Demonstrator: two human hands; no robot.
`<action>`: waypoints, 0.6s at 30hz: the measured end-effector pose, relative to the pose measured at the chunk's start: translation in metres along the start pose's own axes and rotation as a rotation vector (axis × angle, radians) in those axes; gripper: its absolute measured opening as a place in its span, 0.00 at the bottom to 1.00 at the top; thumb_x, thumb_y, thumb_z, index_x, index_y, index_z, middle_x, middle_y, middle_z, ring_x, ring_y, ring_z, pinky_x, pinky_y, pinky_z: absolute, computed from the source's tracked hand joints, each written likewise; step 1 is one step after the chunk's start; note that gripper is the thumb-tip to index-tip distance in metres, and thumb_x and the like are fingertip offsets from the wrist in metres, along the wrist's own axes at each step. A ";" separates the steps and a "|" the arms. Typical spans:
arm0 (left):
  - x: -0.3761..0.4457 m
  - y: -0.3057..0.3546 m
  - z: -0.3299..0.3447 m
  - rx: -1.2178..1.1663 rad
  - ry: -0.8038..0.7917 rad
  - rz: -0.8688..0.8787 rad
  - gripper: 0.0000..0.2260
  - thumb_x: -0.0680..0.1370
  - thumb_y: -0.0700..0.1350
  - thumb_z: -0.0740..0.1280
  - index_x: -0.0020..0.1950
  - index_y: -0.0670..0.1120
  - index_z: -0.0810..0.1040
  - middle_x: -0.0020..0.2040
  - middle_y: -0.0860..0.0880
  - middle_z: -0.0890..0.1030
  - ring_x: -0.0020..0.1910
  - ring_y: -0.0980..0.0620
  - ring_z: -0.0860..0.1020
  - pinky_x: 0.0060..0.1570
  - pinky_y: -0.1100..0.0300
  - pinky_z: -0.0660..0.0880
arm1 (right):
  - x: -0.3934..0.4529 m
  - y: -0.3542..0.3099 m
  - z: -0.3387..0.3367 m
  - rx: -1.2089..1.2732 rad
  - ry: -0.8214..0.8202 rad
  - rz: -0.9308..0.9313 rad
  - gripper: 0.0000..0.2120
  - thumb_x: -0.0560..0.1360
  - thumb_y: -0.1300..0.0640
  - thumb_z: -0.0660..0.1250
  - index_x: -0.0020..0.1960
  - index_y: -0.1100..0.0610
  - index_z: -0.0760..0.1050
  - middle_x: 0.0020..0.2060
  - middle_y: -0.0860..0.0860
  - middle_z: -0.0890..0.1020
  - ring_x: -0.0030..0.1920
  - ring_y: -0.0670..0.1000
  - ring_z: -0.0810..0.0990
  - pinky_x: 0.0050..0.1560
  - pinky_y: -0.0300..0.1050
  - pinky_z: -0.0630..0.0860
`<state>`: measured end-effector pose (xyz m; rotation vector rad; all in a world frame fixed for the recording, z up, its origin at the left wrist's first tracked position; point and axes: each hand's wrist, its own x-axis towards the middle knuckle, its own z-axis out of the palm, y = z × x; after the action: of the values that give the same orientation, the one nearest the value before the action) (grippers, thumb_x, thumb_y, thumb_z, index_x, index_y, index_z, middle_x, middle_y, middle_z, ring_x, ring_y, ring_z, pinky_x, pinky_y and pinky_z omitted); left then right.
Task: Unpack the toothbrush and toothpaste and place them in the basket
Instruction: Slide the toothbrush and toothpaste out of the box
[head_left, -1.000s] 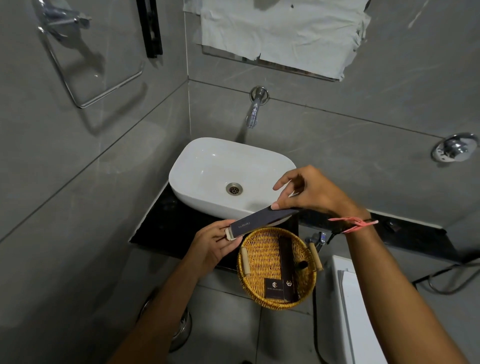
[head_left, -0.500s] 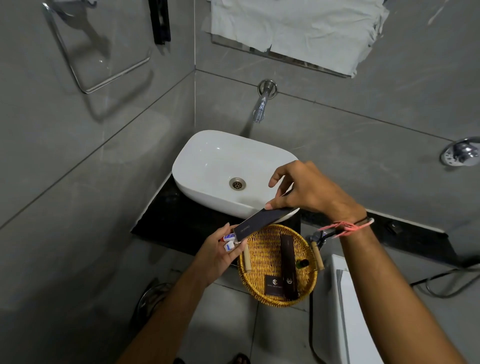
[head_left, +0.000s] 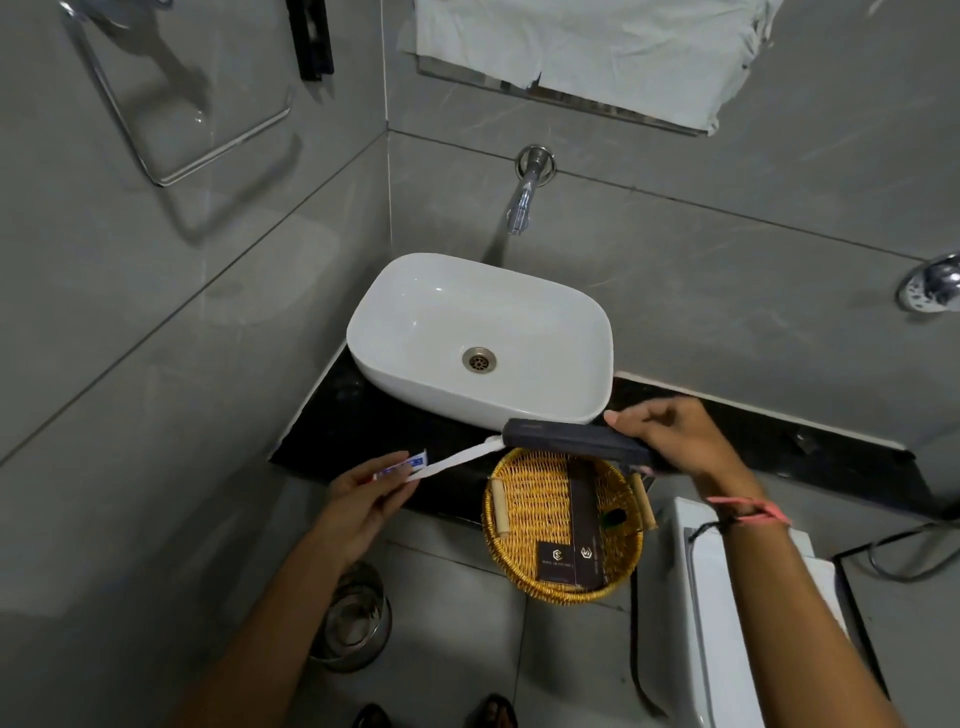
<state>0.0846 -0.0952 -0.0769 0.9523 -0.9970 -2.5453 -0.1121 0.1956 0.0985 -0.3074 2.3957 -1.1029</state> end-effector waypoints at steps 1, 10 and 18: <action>-0.003 0.005 -0.007 0.014 0.035 0.029 0.08 0.74 0.28 0.69 0.48 0.37 0.86 0.43 0.42 0.89 0.43 0.49 0.88 0.40 0.63 0.84 | -0.003 0.010 0.007 0.100 -0.017 0.070 0.18 0.68 0.41 0.74 0.44 0.56 0.85 0.36 0.59 0.85 0.27 0.49 0.79 0.26 0.41 0.76; -0.063 0.019 -0.094 0.018 0.342 0.214 0.10 0.77 0.28 0.67 0.46 0.39 0.86 0.41 0.47 0.90 0.43 0.53 0.88 0.42 0.65 0.84 | -0.013 0.009 0.109 0.580 -0.446 0.176 0.21 0.69 0.46 0.77 0.54 0.60 0.82 0.35 0.53 0.82 0.25 0.46 0.71 0.19 0.32 0.66; -0.115 -0.053 -0.164 -0.121 0.789 0.275 0.07 0.76 0.28 0.70 0.52 0.35 0.82 0.38 0.47 0.89 0.36 0.55 0.87 0.38 0.66 0.84 | -0.044 0.021 0.235 0.140 -0.526 -0.110 0.11 0.76 0.56 0.73 0.58 0.55 0.80 0.39 0.51 0.80 0.36 0.46 0.77 0.35 0.43 0.73</action>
<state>0.2793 -0.0900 -0.1477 1.4795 -0.6567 -1.7238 0.0462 0.0733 -0.0340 -0.6033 1.8482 -1.0707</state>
